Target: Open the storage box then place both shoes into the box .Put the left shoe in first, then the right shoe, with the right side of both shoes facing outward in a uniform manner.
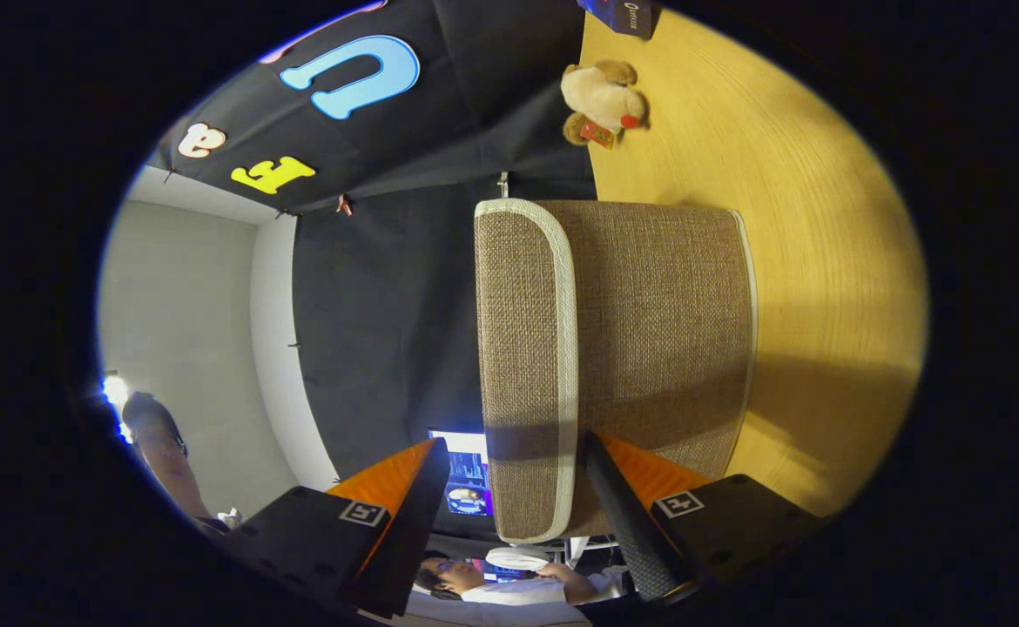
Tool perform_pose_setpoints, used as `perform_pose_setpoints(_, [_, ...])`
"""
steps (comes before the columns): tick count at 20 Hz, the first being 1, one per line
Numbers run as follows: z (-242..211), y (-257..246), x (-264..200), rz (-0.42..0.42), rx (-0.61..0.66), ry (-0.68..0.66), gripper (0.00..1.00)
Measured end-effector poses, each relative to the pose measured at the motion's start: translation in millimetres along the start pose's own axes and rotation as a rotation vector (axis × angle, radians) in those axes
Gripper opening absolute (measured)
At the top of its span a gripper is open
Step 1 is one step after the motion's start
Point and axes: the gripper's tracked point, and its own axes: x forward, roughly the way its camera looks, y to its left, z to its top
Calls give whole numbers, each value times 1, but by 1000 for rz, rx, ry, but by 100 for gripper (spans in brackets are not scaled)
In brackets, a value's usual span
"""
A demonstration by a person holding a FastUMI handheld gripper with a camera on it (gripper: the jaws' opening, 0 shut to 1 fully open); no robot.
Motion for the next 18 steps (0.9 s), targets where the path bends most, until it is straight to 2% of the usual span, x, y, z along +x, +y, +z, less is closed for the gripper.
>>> perform_pose_setpoints(1, [2,-4,2,4,-5,-4,94])
perform_pose_setpoints(2, [7,-18,4,-22,-4,-3,72])
perform_pose_setpoints(4, [-1,-18,5,-1,-1,1,28])
perform_pose_setpoints(5, [-5,-13,7,9,-10,2,10])
perform_pose_setpoints(7, [-13,9,7,50,-35,9,5])
perform_pose_setpoints(11, [-12,58,18,88,-83,-44,5])
perform_pose_setpoints(18, [-13,123,60,42,-209,-114,5])
